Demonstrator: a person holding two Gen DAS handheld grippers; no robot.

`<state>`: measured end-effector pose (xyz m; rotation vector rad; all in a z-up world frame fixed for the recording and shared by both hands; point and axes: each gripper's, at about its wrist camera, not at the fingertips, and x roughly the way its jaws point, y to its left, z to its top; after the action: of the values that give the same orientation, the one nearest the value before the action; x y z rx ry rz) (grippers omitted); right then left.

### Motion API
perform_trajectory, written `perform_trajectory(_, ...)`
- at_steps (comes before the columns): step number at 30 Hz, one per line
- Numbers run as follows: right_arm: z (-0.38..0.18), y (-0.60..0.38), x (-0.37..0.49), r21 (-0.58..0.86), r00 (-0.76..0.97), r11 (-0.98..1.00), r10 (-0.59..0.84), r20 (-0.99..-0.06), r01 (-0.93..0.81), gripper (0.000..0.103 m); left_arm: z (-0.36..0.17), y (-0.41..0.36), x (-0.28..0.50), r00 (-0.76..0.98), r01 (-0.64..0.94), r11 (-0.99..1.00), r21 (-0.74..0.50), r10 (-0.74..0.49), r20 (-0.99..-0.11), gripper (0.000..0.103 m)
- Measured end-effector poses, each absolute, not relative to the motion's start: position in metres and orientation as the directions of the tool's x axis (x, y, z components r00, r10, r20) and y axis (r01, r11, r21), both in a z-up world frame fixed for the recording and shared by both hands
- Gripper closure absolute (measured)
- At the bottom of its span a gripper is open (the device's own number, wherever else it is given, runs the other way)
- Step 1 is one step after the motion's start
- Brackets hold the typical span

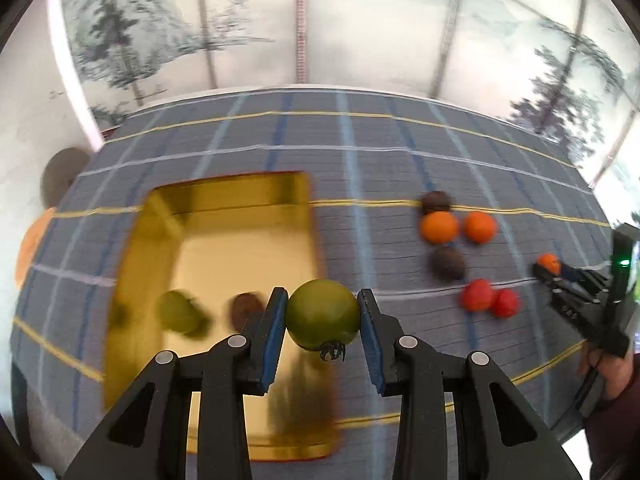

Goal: Organize fruits
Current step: 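Lower the green fruit into the tin and open the left gripper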

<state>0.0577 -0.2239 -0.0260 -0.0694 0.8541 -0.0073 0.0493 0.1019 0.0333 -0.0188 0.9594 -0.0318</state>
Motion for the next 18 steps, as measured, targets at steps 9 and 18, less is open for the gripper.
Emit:
perform_trajectory(9,-0.026,-0.223,0.058,-0.065,0.657,0.998,-0.035,-0.753,-0.021,0.067,-0.002,0.174,0.034,0.490,-0.119,0.992,0.033,0.087,-0.868,0.067)
perform_trajectory(18,-0.026,-0.223,0.058,-0.066,0.657,0.998,-0.036,-0.753,-0.021,0.067,-0.021,0.200,0.032,0.453,-0.160,0.986,0.055,0.123,-0.883,0.066)
